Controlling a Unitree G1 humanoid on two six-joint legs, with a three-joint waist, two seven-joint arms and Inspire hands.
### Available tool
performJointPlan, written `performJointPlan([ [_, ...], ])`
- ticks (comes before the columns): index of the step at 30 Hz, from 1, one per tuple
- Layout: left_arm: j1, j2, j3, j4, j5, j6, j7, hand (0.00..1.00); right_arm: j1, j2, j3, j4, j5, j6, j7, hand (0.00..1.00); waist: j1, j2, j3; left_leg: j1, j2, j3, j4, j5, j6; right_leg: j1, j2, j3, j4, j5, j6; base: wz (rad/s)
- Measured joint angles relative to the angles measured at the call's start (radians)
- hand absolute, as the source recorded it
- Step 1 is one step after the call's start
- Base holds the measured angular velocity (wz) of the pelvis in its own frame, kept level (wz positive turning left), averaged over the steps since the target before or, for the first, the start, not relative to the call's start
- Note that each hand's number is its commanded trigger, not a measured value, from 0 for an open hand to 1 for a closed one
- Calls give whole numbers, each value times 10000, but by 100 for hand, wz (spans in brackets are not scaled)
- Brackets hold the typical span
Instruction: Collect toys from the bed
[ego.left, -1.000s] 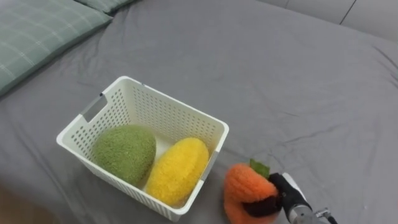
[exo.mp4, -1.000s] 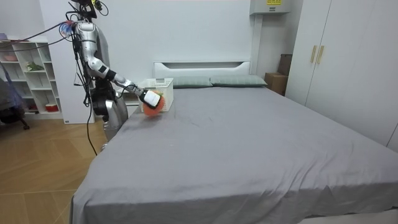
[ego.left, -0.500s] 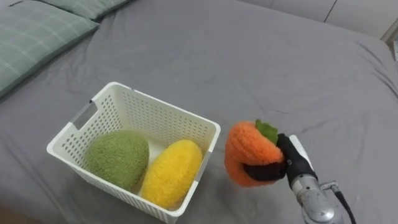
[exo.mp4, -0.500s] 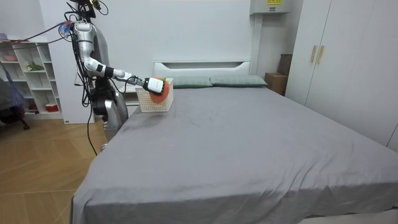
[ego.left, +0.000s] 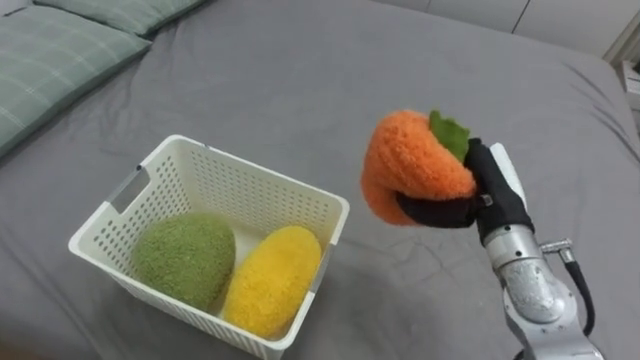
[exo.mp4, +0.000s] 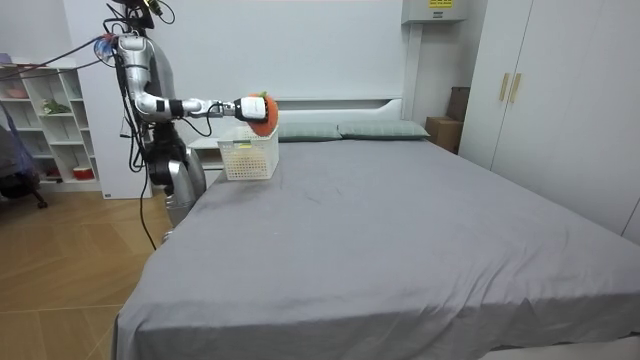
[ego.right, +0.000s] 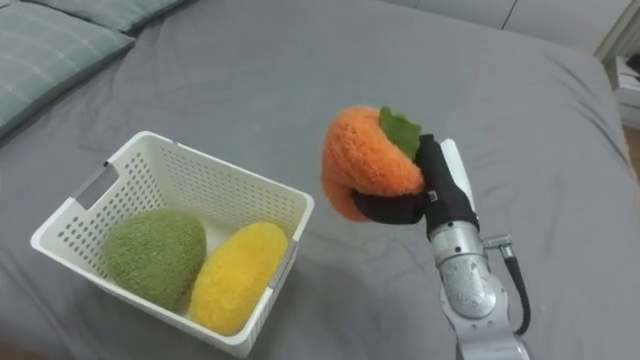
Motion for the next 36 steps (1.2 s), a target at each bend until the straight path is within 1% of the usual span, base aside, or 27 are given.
performJointPlan([
  [2, 44, 11, -2, -2, -2, -2, 0, 0, -277, -3, 88, -237, -116, 0, 78, 100, 27, -13, 1, 14, 0, 7, -47, 0, 0, -8, 5, 15, 2, 0, 0, -2],
  [3, 27, 12, -15, -1, -7, -2, 1, 0, -492, 1, 123, -295, -119, 0, 200, 100, 39, -53, -2, 20, 1, 7, -49, 1, 0, -9, 7, 17, 2, 0, 0, 0],
  [4, 25, 10, -17, 18, -19, -4, 1, 0, -686, 7, 157, -304, -116, 2, 278, 100, 86, -60, 12, 24, 3, 7, -54, 2, -1, -14, 10, 26, -4, 0, 0, 0],
  [5, -10, 10, -18, 25, -23, -4, 2, 0, -733, 6, 168, -345, -127, 5, 299, 100, 131, -106, -4, 26, 3, 8, -61, 3, -2, -21, 10, 21, -7, 0, 0, 0],
  [6, -71, 6, -33, 32, -20, -4, 5, 0, -751, 6, 192, -556, -158, 67, 371, 100, 258, -137, 0, 23, 4, 8, -66, 3, -1, -42, 10, -2, -7, 0, 0, 0],
  [8, -87, 7, -118, 111, -8, -5, 12, 0, -865, 3, 376, -852, -165, 168, 474, 100, 352, -172, 20, 15, 4, 4, -71, 3, -1, -46, 9, -23, -7, 1, 0, 0],
  [9, -101, 10, -126, 122, 2, -1, 12, 0, -918, 7, 518, -1041, -110, 192, 517, 100, 411, -205, 40, 11, 3, -3, -90, 2, 0, -50, 11, -20, -9, 1, 0, 0],
  [11, -100, 40, -152, 133, 3, 5, 15, 0, -1073, 10, 758, -1121, -119, 199, 530, 100, 540, -254, 50, -5, 3, -10, -110, 2, 1, -57, 10, -24, -9, 1, 0, 0],
  [14, -108, 99, -330, 141, -1, 35, 15, 0, -1442, 9, 1280, -1123, -102, 218, 538, 100, 710, -296, 26, -19, 3, -28, -67, 2, 1, -92, 3, -72, -6, 1, 0, 0],
  [16, -140, 99, -331, 140, -1, 43, 14, 0, -1566, 13, 1646, -1227, -107, 235, 599, 100, 894, -315, 14, -19, 3, -49, -60, 1, 1, -93, 2, -83, -5, 1, 0, 2],
  [18, -164, 94, -323, 139, 54, 89, 5, 0, -1601, 52, 1831, -1368, -189, 283, 790, 100, 1048, -318, 13, -30, -2, -77, -58, 1, 1, -94, -2, -129, -4, 1, 0, 6],
  [20, -146, 89, -325, 38, 244, 195, -5, 0, -1630, 137, 1995, -1539, -522, 435, 937, 100, 1097, -315, 15, -69, -19, -184, -32, 2, 2, -84, -11, -238, -4, 1, 1, 14],
  [23, -140, 64, -328, -42, 450, 219, -12, 0, -1687, 282, 2195, -1558, -802, 456, 1158, 100, 1201, -313, 16, -141, -34, -285, -35, 4, 4, -88, -14, -282, -5, 1, 1, 10],
  [25, -158, 41, -337, -89, 477, 218, -11, 0, -1687, 301, 2382, -1544, -894, 511, 1239, 100, 1369, -312, 18, -141, -34, -301, -29, 5, 4, -80, -22, -368, -8, 1, 1, 2],
  [28, -168, 40, -423, -90, 469, 218, -7, 0, -1688, 311, 2685, -1418, -987, 559, 1329, 100, 1387, -316, 37, -158, -47, -370, 6, 5, 4, -18, -28, -553, -9, 2, 2, 9],
  [30, -167, 40, -557, -73, 468, 218, -3, 0, -1689, 324, 2877, -1300, -1068, 590, 1427, 81, 1454, -313, 66, -172, -49, -376, 20, 4, 6, -17, -27, -549, -6, 3, 3, 2],
  [31, -183, 38, -648, -73, 470, 220, -3, 0, -1688, 327, 2973, -1234, -1228, 625, 1502, 64, 1502, -320, 95, -186, -49, -377, 37, 1, 9, -24, -28, -550, -6, 3, 3, 0],
  [32, -196, 37, -696, -76, 470, 220, -4, 0, -1688, 327, 3004, -1212, -1295, 660, 1546, 55, 1526, -324, 103, -201, -50, -380, 46, 0, 10, -33, -30, -554, -6, 3, 3, 0],
  [33, -219, 30, -750, -83, 470, 222, -4, 0, -1688, 327, 3046, -1182, -1432, 709, 1635, 21, 1569, -335, 112, -244, -54, -402, 65, -6, 13, -61, -30, -565, -4, 3, 3, 7],
  [34, -224, 29, -814, -90, 470, 230, -5, 0, -1688, 327, 3074, -1165, -1481, 787, 1677, 4, 1591, -344, 116, -309, -65, -443, 94, -8, 15, -87, -32, -593, -3, 3, 3, 10],
  [35, -218, 29, -825, -90, 470, 235, -7, 0, -1688, 324, 3097, -1150, -1525, 814, 1677, 0, 1591, -351, 116, -348, -76, -488, 112, -8, 15, -102, -36, -651, -6, 3, 3, 16],
  [36, -238, 29, -841, -90, 472, 256, -12, 0, -1688, 322, 3133, -1115, -1576, 890, 1677, 0, 1588, -360, 130, -363, -100, -575, 118, -6, 17, -111, -50, -768, -8, 3, 3, 14],
])
